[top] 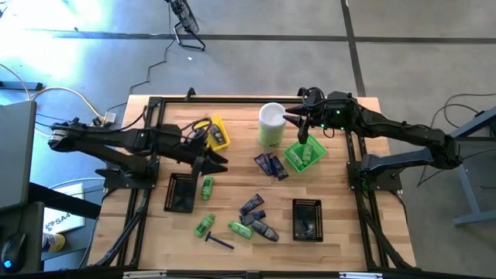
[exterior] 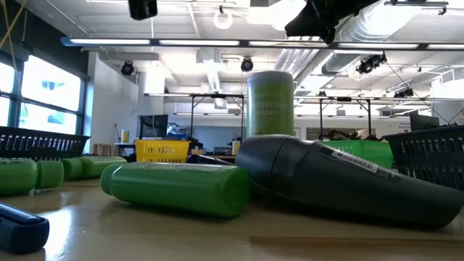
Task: Pick & Place Travel size toiletries
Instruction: Put the bottom blue razor into the right black bin
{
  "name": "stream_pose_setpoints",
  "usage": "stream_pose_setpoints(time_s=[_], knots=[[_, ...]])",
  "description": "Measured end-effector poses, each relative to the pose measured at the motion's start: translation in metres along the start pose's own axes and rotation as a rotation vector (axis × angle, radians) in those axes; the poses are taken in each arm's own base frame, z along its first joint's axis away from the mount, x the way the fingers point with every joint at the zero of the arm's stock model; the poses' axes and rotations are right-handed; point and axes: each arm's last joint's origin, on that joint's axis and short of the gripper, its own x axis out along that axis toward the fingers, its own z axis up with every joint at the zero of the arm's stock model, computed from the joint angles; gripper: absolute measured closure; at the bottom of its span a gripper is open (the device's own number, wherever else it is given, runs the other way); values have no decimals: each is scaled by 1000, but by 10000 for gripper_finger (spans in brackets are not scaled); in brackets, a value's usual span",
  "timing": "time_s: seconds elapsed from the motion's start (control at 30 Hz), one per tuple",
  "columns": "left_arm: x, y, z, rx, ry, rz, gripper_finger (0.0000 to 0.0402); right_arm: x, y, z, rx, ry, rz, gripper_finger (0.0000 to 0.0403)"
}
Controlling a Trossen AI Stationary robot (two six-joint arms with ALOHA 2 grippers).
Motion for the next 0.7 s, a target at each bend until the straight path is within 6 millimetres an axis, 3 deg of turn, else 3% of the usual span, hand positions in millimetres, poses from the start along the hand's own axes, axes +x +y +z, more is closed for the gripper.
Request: stream_pose_setpoints(time_s=[0.53, 0.7], knots=[[0, -36, -48, -84, -29, 38, 137, 0, 0, 0, 3, 0, 0, 298], [8, -45, -62, -109, -36, 27, 137, 0, 0, 0, -1, 0, 0, 298]])
